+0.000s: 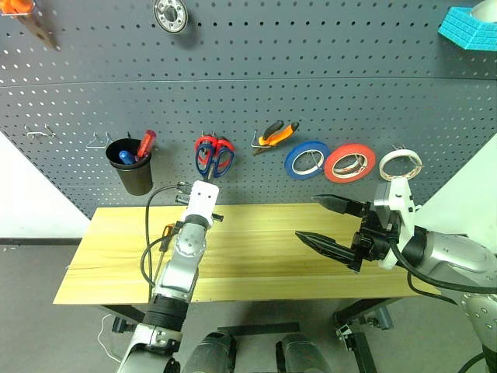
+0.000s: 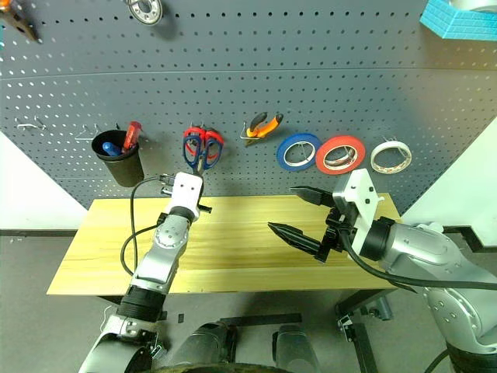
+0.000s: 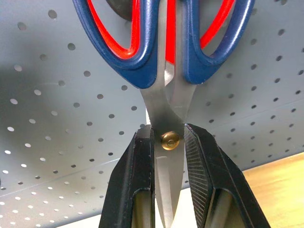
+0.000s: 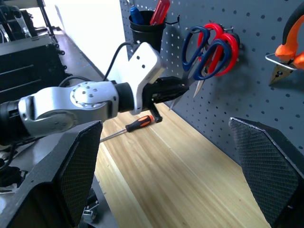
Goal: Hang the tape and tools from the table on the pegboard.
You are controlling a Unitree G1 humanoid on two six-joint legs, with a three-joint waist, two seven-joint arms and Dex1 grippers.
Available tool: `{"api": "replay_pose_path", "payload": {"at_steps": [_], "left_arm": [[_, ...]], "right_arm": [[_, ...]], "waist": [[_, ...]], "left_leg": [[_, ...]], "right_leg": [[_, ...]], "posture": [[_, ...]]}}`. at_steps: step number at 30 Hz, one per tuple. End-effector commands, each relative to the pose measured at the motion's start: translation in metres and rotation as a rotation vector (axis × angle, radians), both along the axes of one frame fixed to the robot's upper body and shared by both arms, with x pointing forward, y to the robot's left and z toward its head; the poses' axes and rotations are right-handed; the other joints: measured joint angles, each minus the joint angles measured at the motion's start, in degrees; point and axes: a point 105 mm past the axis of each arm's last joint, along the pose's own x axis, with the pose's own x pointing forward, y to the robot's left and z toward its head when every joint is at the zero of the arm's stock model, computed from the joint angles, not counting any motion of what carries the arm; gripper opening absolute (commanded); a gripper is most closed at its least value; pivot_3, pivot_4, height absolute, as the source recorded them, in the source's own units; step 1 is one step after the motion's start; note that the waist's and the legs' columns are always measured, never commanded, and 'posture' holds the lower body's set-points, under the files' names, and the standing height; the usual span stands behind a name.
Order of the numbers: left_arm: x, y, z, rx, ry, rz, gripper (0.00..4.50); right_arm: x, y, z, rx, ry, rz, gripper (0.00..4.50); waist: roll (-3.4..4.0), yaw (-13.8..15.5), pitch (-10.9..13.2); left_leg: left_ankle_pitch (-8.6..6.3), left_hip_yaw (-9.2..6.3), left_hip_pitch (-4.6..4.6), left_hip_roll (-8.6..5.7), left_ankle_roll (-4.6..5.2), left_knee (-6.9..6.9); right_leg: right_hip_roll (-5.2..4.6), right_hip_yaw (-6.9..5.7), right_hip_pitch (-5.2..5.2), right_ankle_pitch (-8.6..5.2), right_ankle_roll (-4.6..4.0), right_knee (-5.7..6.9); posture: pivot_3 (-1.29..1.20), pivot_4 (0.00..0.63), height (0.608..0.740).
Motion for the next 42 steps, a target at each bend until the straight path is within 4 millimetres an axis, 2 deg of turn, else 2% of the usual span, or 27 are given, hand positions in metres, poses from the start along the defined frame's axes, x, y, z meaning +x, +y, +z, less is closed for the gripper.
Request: {"api": "replay_pose_path", "payload": {"at_steps": [1,14,22,26,32,37,42], "left_arm": [[0.007,0.001,0.013,-0.014,-0.057,0.020,0.58],[0.010,-0.003,0.019,0.000,-0.111,0.012,0.58],[0.005,0.002,0.017,0.002,-0.132,0.032,3.14],[-0.001,0.007,0.002,-0.006,-0.067,0.053,4.46],[-0.024,0.022,-0.025,0.017,0.083,0.061,4.49],[-0.047,0.050,-0.040,0.007,0.225,0.142,4.49],[-0.053,0.078,-0.049,-0.027,0.359,0.239,4.49]], "right_arm": [[-0.005,0.004,0.007,-0.005,-0.039,0.020,4.50],[-0.004,0.003,0.003,-0.013,-0.033,0.005,4.50],[-0.003,0.002,0.002,-0.017,-0.032,0.002,4.50],[-0.003,0.002,0.001,-0.019,-0.032,0.001,4.50],[-0.003,0.000,0.000,-0.026,-0.033,-0.006,4.50],[-0.003,-0.001,-0.005,-0.032,-0.028,-0.012,4.50],[-0.004,-0.001,-0.004,-0.030,-0.028,-0.006,4.50]], "waist": [[-0.02,0.0,0.0],[-0.02,0.0,-0.1],[-0.02,0.0,-0.1],[-0.01,0.0,-0.1],[0.01,-0.1,-0.3],[0.04,0.0,-0.6],[0.05,0.2,-0.7]], "left_leg": [[0.00,0.01,0.00,0.00,0.00,0.01],[0.00,0.01,0.00,0.00,0.00,0.03],[0.00,0.01,0.00,0.00,0.00,0.03],[0.00,0.02,0.00,0.00,0.00,0.03],[0.00,0.02,0.00,0.00,0.00,0.03],[0.00,0.03,0.03,0.00,0.00,0.05],[0.00,0.02,0.10,0.01,0.00,0.10]], "right_leg": [[0.00,0.00,0.00,0.00,0.00,0.00],[0.00,0.01,-0.02,0.00,0.00,0.04],[0.00,0.01,-0.01,0.00,0.00,0.04],[0.00,0.02,-0.02,0.00,0.00,0.06],[0.00,0.03,-0.05,0.00,0.00,0.10],[0.00,0.04,-0.13,0.00,0.00,0.13],[0.00,0.03,-0.12,0.00,-0.01,0.17]], "posture": [[-0.14,0.067,0.717],[-0.14,0.067,0.717],[-0.14,0.069,0.717],[-0.14,0.068,0.717],[-0.14,0.063,0.717],[-0.12,0.055,0.717],[-0.12,0.053,0.717]]}}
